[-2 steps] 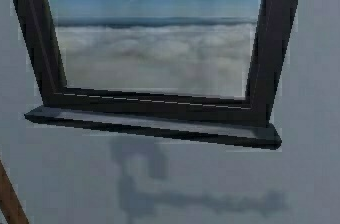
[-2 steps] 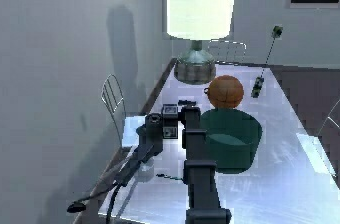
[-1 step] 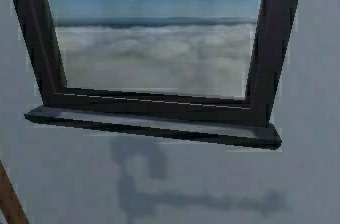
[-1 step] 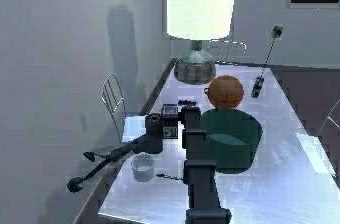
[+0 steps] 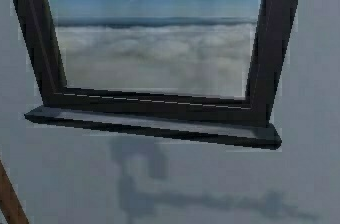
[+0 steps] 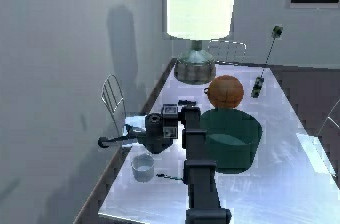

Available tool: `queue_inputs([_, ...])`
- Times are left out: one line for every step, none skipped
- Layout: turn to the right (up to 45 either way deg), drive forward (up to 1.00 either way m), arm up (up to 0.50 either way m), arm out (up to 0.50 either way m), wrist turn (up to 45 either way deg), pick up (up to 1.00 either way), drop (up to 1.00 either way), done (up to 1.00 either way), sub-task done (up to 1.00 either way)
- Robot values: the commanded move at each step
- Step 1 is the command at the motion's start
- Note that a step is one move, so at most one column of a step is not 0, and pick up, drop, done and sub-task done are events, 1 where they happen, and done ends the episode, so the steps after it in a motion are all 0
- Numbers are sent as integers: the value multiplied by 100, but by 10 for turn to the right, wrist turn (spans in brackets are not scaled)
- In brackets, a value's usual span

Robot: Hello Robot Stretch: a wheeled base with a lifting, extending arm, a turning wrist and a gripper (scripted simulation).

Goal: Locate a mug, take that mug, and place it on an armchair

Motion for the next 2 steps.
queue_inputs([0,0,0,0,300,0,0,0,0])
queue_inputs([0,0,-30,0,0,0,0,0,0])
